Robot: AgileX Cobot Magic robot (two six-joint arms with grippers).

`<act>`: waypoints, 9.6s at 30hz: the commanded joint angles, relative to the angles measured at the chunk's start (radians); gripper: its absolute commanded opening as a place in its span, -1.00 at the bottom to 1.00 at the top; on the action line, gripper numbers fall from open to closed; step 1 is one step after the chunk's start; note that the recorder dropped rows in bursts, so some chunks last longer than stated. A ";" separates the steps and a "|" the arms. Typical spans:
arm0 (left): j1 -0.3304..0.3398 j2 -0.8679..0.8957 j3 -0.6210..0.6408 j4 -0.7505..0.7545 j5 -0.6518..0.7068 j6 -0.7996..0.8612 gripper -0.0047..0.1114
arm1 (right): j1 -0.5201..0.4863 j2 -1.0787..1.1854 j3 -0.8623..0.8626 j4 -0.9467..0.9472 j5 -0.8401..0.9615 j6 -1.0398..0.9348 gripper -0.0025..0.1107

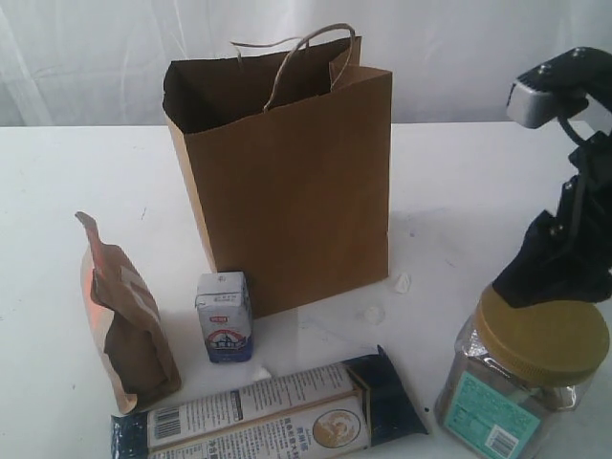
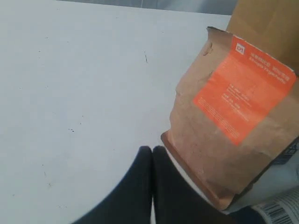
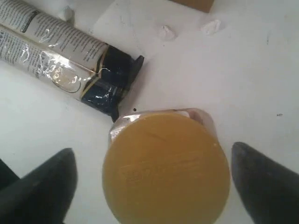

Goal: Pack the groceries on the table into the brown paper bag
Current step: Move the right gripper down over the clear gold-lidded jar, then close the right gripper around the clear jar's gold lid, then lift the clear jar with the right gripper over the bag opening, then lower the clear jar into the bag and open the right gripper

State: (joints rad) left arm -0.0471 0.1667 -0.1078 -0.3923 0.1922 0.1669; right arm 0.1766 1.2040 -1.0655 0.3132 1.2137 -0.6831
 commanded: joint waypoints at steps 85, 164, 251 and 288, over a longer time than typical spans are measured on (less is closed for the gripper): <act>-0.006 -0.003 0.006 -0.011 0.003 -0.014 -0.92 | 0.084 0.021 0.216 -0.175 -0.287 -0.006 0.80; -0.006 -0.003 0.006 -0.003 0.011 -0.010 -0.92 | 0.280 0.351 -0.519 1.156 -0.658 -0.527 -0.39; -0.006 -0.003 0.006 -0.005 0.001 -0.014 -0.92 | 0.343 0.536 -0.515 0.497 -0.814 -0.332 0.24; -0.006 -0.003 0.006 -0.012 -0.019 -0.014 -0.92 | 0.342 0.509 -0.515 0.385 -0.669 -0.299 0.72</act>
State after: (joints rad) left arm -0.0471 0.1667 -0.1078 -0.3923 0.1796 0.1593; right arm 0.5183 1.7381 -1.5734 0.7516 0.5440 -0.9867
